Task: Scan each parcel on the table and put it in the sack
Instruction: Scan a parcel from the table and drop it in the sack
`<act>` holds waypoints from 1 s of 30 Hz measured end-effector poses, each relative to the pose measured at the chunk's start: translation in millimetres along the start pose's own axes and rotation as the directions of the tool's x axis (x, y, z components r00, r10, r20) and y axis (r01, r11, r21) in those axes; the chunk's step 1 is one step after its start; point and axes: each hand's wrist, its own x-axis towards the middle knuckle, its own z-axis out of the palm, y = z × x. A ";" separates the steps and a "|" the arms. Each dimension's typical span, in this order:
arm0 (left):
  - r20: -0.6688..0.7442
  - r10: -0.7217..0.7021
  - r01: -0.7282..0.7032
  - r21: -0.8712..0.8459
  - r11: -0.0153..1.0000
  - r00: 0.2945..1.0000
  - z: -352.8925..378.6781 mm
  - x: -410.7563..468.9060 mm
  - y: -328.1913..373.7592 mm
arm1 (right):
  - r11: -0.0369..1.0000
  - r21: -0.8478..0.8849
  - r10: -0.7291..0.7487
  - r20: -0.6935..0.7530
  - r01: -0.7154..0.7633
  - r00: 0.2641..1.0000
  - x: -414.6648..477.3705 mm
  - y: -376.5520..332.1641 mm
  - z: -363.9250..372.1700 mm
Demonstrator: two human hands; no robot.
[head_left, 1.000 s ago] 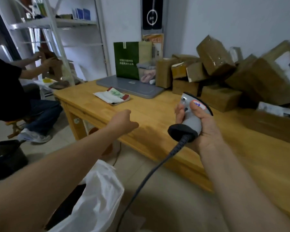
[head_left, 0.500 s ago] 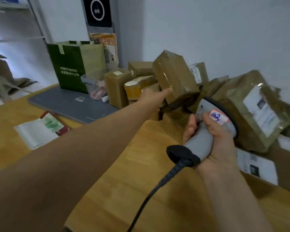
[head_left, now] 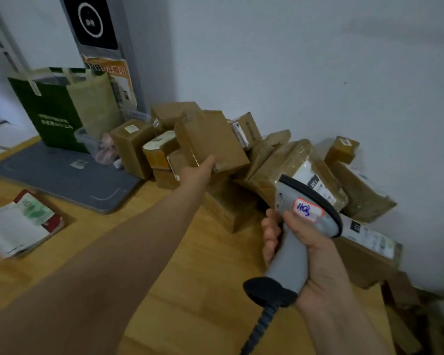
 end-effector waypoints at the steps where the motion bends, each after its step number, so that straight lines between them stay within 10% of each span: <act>1: 0.019 -0.019 0.019 -0.034 0.999 1.000 -12.2 -14.1 -4.6 | 1.000 -0.017 0.004 -0.018 -0.005 1.000 0.1 0.6 -1.4; 8: 0.201 -0.251 0.277 -0.118 0.953 0.947 -119.4 -129.7 -48.5 | 0.962 -0.266 -0.117 -0.187 0.065 0.975 27.6 13.6 -27.2; 13: 0.271 -0.352 0.411 -0.207 0.888 0.896 -166.5 -168.4 -76.4 | 0.911 -0.382 0.101 -0.154 -0.154 0.983 20.8 50.2 -26.7; 21: 0.177 -0.300 0.288 0.090 0.953 0.937 -205.1 -191.2 -84.5 | 0.682 -0.732 -0.159 -0.152 -0.003 0.976 0.0 114.1 -12.2; 30: -0.053 -0.192 0.195 0.459 0.867 0.980 -238.8 -193.3 -128.6 | 0.517 -0.836 0.006 -0.211 -0.184 0.977 -9.2 194.1 -31.1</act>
